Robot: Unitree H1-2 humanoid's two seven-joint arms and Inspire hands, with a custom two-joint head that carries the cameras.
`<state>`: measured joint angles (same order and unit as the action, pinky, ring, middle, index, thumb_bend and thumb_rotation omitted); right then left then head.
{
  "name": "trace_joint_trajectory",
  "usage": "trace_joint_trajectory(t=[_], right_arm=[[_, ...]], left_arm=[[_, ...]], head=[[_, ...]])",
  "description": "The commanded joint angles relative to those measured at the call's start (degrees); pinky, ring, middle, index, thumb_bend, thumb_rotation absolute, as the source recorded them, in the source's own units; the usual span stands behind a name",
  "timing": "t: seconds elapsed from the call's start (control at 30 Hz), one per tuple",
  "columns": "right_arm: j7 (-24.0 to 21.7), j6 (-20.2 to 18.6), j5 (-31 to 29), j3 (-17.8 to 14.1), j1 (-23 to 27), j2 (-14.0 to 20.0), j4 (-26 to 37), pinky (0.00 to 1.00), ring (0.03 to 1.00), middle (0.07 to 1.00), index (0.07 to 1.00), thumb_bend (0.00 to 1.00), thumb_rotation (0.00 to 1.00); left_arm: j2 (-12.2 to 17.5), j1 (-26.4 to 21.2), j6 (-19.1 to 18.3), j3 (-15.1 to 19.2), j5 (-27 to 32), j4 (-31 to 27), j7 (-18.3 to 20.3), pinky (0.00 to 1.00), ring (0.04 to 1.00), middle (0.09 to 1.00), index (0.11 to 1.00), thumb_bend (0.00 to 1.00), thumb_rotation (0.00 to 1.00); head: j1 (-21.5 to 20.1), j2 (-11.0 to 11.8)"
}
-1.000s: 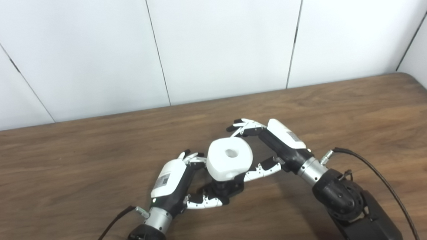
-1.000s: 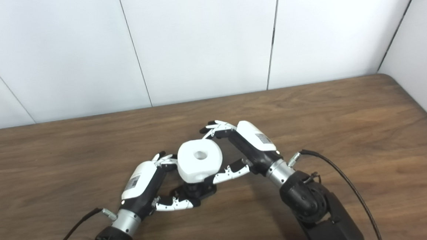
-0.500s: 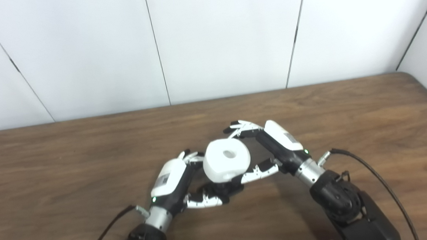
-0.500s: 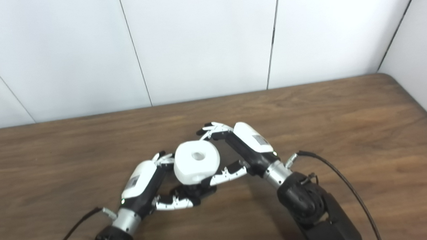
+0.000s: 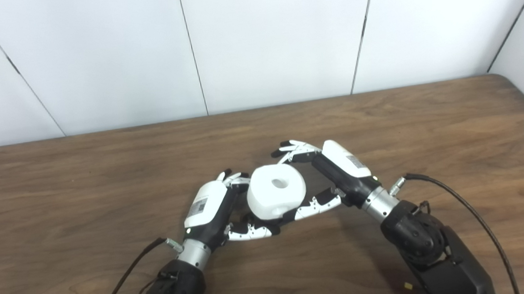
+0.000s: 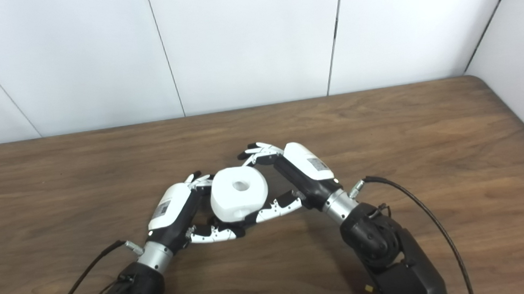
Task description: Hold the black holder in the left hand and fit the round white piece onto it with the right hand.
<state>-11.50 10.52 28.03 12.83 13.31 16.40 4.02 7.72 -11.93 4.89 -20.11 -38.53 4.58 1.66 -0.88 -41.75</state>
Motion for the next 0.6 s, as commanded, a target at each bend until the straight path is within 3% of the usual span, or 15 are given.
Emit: trace_joint_trajectory(t=[0.0, 0.57], right_arm=[[0.15, 1.68, 0.25, -0.11, 1.53, 1.27, 1.73, 0.73, 0.896, 0.809, 0.562, 0.47, 0.33], [-1.12, 3.21, 2.23, 1.49, 4.06, 5.27, 1.22, 0.69, 0.889, 0.796, 0.552, 0.48, 0.33]], left_arm=[[-0.5, -1.92, 0.35, 0.14, -0.33, -0.46, -1.12, 1.0, 0.888, 0.749, 0.482, 0.52, 0.07], [-1.7, -1.45, -0.6, -0.54, -1.34, -1.1, -0.9, 1.0, 0.888, 0.748, 0.482, 0.52, 0.07]], head=[[0.08, -0.09], [-0.12, 0.21]])
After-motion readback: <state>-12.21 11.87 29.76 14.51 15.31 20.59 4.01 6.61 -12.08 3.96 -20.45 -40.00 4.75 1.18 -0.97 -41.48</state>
